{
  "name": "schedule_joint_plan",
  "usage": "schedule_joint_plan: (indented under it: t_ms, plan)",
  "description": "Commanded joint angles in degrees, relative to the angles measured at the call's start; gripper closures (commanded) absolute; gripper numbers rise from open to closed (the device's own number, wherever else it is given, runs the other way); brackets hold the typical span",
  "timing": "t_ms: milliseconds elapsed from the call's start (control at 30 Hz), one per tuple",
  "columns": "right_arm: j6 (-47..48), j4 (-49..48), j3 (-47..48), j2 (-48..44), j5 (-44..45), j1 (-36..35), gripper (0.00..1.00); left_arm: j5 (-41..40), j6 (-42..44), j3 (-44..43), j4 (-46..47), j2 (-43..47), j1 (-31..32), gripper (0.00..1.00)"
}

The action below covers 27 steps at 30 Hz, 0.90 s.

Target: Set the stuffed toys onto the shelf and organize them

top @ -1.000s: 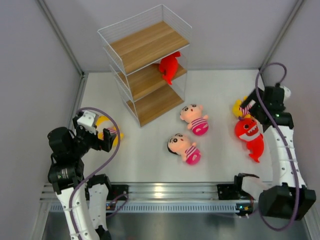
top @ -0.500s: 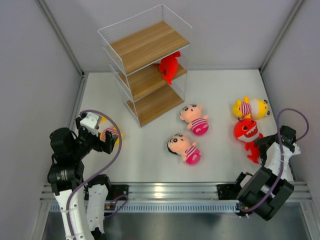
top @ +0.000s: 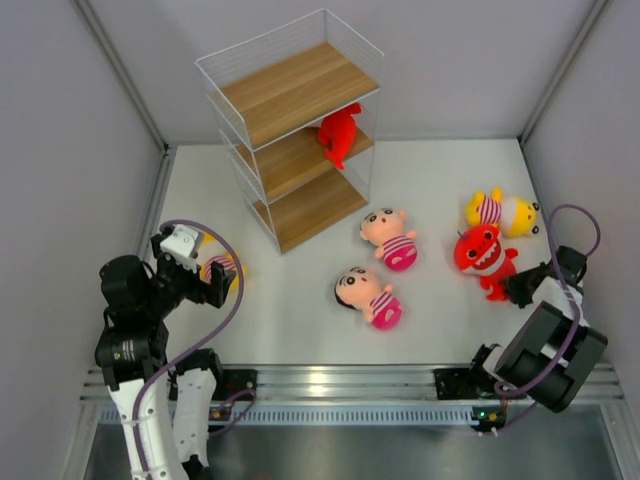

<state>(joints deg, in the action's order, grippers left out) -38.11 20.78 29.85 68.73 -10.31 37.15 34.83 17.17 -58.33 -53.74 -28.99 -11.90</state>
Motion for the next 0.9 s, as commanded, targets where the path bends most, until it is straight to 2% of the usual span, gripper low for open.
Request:
schedule_joint_plan:
  t_ms: [0,33,200,367,533,767,867]
  plan:
    - [1.89,-5.47,-2.25,3.42,-4.01,-0.67,0.86,-0.20,0.67,0.23,1.00,0.17,0.12,0.01]
    - [2.51,-5.83,-2.68,3.52,-4.63,-0.67,1.00,-0.29,0.76,0.14,0.91,0.17,0.12,0.01]
    - [7.34,-2.77,-0.24,-3.32,-4.99,-1.72,1.00,-0.38,0.67,0.14,1.00,0.08,0.12,0.01]
    - [8.67,6.64,8.55,-13.69,-2.79,-8.39,1.00,-0.38,0.76,0.23,1.00,-0.01,0.04,0.01]
    - [3.32,10.60,15.59,-18.19,-4.89,-14.20,1.00,-0.55,0.59,-0.21,0.91,-0.10,-0.14,0.01]
    - [-5.39,12.79,19.54,-24.07,-11.84,-15.96,1.00,-0.82,0.67,-0.47,0.91,-0.36,-0.14,0.01]
    - [-9.87,14.29,21.92,-27.14,-12.80,-19.12,1.00,-1.25,0.41,-0.39,1.00,-0.45,-0.31,0.01]
